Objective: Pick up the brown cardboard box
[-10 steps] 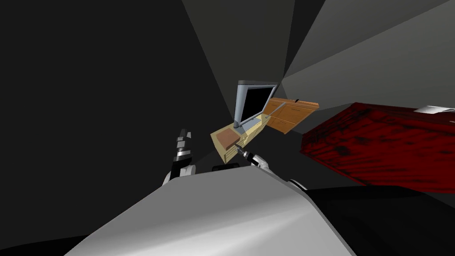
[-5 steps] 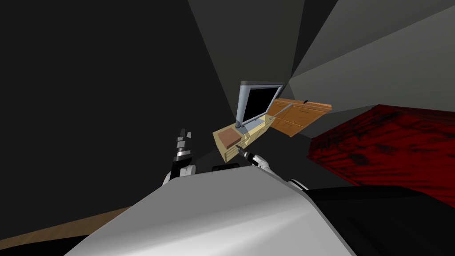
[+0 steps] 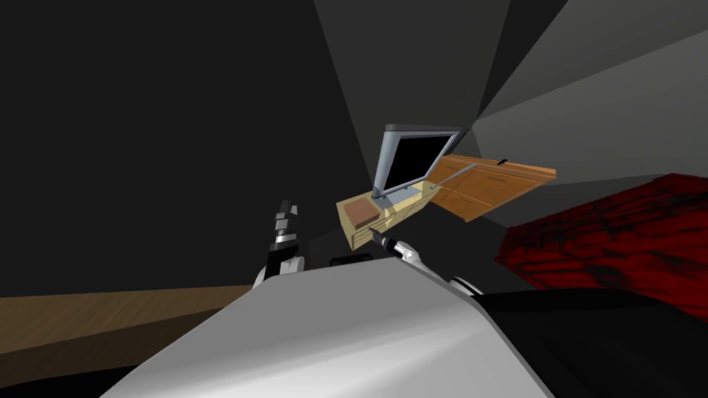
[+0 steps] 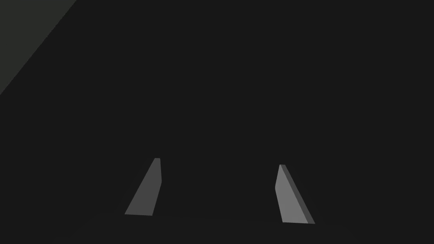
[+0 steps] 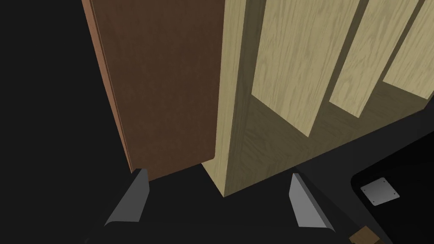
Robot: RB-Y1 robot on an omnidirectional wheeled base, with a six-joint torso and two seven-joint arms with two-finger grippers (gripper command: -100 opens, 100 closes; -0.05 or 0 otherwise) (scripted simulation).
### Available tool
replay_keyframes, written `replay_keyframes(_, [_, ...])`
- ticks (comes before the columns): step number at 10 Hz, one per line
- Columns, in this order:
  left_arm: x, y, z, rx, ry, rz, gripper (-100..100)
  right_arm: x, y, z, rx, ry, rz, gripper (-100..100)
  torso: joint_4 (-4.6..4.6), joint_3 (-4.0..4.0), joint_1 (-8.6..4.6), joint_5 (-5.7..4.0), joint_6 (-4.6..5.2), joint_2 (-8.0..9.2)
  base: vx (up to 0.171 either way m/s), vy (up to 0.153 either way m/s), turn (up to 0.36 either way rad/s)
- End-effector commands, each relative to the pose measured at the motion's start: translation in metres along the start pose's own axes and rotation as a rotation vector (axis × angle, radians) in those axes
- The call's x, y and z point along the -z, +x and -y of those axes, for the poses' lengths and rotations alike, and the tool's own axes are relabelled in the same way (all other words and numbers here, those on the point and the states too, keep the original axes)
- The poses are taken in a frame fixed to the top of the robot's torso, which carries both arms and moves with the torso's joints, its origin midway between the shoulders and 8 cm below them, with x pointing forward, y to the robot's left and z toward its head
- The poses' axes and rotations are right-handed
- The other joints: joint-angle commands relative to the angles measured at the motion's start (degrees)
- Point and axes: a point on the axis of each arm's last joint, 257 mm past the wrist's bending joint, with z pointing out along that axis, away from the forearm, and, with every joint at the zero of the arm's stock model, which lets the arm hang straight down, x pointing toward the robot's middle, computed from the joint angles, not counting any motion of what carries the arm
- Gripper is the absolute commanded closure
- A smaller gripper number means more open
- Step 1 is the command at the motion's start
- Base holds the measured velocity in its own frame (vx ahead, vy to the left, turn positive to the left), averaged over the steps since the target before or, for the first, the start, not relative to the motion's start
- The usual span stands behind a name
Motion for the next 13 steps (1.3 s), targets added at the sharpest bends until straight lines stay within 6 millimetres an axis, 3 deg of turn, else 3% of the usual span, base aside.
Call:
replay_keyframes(1, [0.0,0.0,0.0,0.0,0.0,0.0,0,0.0,0.009,-0.009,-0.024,-0.035,-0.037,-100,0.0,0.0,0.0,0.0,0.0,0.0,-0.019,-0.015,0.054])
replay_keyframes(5, [0.0,0.0,0.0,0.0,0.0,0.0,0,0.0,0.014,-0.012,-0.121,-0.042,-0.059,-100,-0.08,-0.22,0.25,0.06,0.02,-0.38,0.008,0.009,-0.011])
replay_keyframes(6, [0.0,0.0,0.0,0.0,0.0,0.0,0,0.009,0.029,-0.038,-0.087,-0.127,-0.091,-100,-0.08,-0.22,0.22,0.05,0.02,-0.37,-0.1,-0.049,0.373])
replay_keyframes(8, [0.0,0.0,0.0,0.0,0.0,0.0,0,0.012,0.04,-0.048,-0.087,-0.164,-0.137,-100,0.01,0.04,-0.04,0.0,-0.02,0.09,-0.109,-0.06,0.383])
replay_keyframes(10, [0.0,0.0,0.0,0.0,0.0,0.0,0,0.014,0.051,-0.052,-0.126,-0.176,-0.184,-100,-0.05,-0.12,0.08,0.02,0.06,-0.22,-0.006,-0.011,-0.027])
replay_keyframes(13, [0.0,0.0,0.0,0.0,0.0,0.0,0,0.014,0.051,-0.052,-0.198,-0.169,-0.19,-100,-0.09,-0.23,0.2,0.05,0.03,-0.4,0.009,0.005,0.005])
